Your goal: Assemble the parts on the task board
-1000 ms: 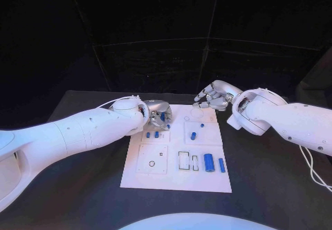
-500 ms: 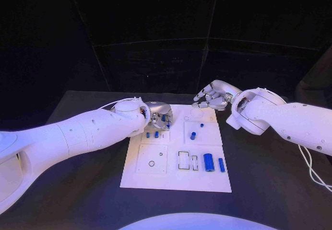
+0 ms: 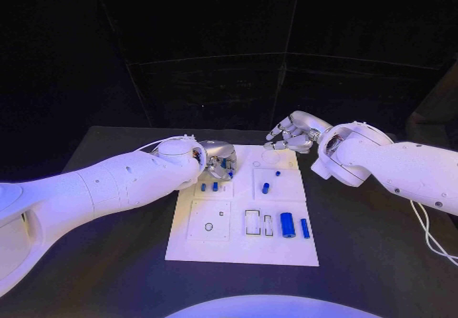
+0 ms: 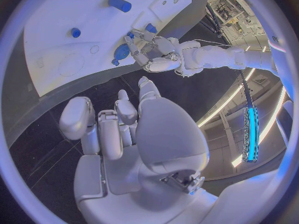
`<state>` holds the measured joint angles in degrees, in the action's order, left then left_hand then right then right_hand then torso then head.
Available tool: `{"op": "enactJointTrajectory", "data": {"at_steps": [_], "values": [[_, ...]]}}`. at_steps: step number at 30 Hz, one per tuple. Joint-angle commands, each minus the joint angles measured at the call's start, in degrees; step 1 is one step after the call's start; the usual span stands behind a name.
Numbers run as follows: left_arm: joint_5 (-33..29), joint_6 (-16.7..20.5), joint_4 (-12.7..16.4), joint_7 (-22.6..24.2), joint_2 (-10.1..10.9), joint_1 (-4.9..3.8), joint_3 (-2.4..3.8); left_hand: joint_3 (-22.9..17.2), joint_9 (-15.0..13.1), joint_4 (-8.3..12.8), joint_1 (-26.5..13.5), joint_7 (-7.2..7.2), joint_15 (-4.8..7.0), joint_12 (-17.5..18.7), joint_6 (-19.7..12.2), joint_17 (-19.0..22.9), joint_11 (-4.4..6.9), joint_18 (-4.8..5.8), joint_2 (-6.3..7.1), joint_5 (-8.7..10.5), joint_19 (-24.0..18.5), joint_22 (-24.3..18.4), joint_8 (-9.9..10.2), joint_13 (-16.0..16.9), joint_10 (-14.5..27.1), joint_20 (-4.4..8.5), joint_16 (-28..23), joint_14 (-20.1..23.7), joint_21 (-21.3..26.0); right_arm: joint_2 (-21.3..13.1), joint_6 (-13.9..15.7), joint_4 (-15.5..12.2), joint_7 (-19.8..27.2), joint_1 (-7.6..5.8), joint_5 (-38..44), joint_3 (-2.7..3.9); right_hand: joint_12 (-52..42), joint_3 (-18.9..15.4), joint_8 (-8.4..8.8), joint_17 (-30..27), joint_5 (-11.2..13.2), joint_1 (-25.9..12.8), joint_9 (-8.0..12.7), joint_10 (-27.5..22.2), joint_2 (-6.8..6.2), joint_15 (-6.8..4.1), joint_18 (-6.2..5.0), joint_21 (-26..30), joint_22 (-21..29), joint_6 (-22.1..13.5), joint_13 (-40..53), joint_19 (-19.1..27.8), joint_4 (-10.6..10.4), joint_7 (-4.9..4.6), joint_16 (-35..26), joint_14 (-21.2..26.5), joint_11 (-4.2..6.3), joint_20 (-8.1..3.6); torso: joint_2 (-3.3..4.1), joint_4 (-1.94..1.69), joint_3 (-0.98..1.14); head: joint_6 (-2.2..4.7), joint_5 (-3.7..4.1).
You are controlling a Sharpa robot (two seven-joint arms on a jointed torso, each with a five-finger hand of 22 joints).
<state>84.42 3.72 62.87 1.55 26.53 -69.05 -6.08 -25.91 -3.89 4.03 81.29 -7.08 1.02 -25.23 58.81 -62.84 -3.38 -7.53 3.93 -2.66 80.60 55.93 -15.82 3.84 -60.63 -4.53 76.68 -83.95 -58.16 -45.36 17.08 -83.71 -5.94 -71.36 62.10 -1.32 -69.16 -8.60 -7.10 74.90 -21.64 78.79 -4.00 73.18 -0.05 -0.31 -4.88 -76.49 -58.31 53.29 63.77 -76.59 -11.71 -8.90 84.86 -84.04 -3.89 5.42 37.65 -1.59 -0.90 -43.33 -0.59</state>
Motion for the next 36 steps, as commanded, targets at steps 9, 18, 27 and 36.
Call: {"op": "enactJointTrajectory", "data": {"at_steps": [9, 18, 27, 36], "values": [[0.1, 5.3, 4.0, 1.1, 3.1, -0.01, 0.91, -1.8, 0.0, 0.8, -0.5, -0.20, 0.41, 0.8, 0.8, 0.3, 0.05, 0.51, -0.15, -0.20, 0.0, 1.1, 0.8, 0.1, -0.9, 0.35, 0.3, -0.6, -1.1, 0.1, 0.3, 0.1, 0.3, -0.10, 0.1, 0.03, 0.2, -0.3, -0.22, 5.6, -0.3, 0.3, 0.0, -0.3, 0.27, -0.35, -0.98, 0.3, 0.0, -0.3, 0.1, 0.5, 0.0, 0.10, -0.2, -3.9, 0.12, -0.02, -0.08, -0.07, -0.01, 0.32, -0.08], [-0.4, 5.0, 7.6, 0.6, 7.3, -0.07, 2.53, -2.1, 0.0, 0.9, -1.1, -0.24, 0.38, 1.1, 1.1, 0.5, 0.01, 0.53, 0.15, -0.19, -0.1, 1.4, 1.0, 0.1, -1.2, 0.32, 0.3, -0.6, -1.3, 0.0, 0.2, 0.2, 0.3, -0.08, 0.1, 0.02, 0.2, -0.3, -0.22, 5.6, -0.3, 0.3, 0.0, -0.3, 0.27, -0.35, -0.98, 0.3, 0.0, -0.3, 0.1, 0.5, 0.0, 0.10, -0.2, -3.9, 0.12, -0.02, -0.10, -0.19, -0.03, 0.57, -0.19], [-0.4, 2.7, 8.1, -0.3, 10.0, -0.06, 2.69, -2.3, -0.1, 1.0, -1.6, -0.21, 0.37, 1.4, 1.2, 0.8, 0.01, 0.53, 0.47, -0.19, -0.1, 1.5, 1.2, 0.1, -1.4, 0.29, 0.2, -0.5, -1.4, 0.0, 0.1, 0.2, 0.3, -0.07, 0.1, 0.02, 0.2, -0.3, -0.22, 5.6, -0.3, 0.3, 0.0, -0.3, 0.27, -0.35, -0.98, 0.3, 0.0, -0.3, 0.1, 0.5, 0.0, 0.10, -0.2, -3.9, 0.12, -0.02, -0.02, -0.03, -0.04, 0.56, -0.31], [-0.4, 0.1, 7.6, -0.8, 10.1, 0.05, 2.65, -2.3, -0.1, 0.9, -2.2, -0.17, 0.36, 1.7, 1.4, 1.1, 0.03, 0.50, 0.81, -0.17, -0.3, 1.5, 1.5, 0.1, -1.5, 0.27, 0.1, -0.5, -1.3, -0.1, 0.1, 0.2, 0.3, -0.06, 0.1, 0.02, 0.2, -0.3, -0.22, 5.6, -0.3, 0.3, 0.0, -0.3, 0.27, -0.35, -0.98, 0.3, 0.0, -0.3, 0.1, 0.5, 0.0, 0.10, -0.2, -3.9, 0.12, -0.02, 0.04, 0.03, 0.01, 0.46, -0.37]]}}
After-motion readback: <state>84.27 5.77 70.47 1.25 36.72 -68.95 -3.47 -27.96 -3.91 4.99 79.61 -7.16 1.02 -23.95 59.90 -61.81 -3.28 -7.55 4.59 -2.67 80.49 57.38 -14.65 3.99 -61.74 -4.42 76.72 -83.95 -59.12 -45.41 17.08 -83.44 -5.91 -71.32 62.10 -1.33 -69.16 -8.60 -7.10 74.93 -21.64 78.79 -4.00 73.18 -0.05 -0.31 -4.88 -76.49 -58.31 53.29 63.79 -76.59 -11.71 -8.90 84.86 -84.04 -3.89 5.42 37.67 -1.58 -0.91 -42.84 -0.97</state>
